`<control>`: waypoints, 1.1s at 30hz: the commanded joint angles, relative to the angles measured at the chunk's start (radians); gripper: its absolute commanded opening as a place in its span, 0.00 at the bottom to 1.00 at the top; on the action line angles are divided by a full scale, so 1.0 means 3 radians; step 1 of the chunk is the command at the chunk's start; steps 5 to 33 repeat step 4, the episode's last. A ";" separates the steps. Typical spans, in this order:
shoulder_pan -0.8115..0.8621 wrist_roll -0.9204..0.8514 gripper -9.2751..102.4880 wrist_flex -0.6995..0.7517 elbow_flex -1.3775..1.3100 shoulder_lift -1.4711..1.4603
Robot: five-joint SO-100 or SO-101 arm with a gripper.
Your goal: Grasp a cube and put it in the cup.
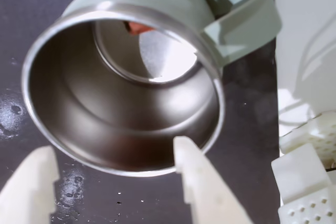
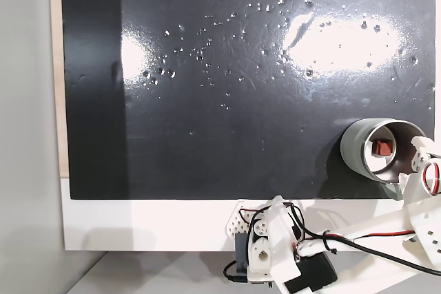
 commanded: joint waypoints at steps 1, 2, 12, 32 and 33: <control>-0.0010 -0.0026 0.29 0.0036 -0.0051 0.0215; -0.0015 -0.0026 0.29 0.0036 -0.0051 0.0215; -0.0020 -0.0026 0.29 0.0036 -0.0051 0.0215; -0.0020 -0.0026 0.29 0.0036 -0.0051 0.0215; -0.0020 -0.0026 0.29 0.0036 -0.0051 0.0215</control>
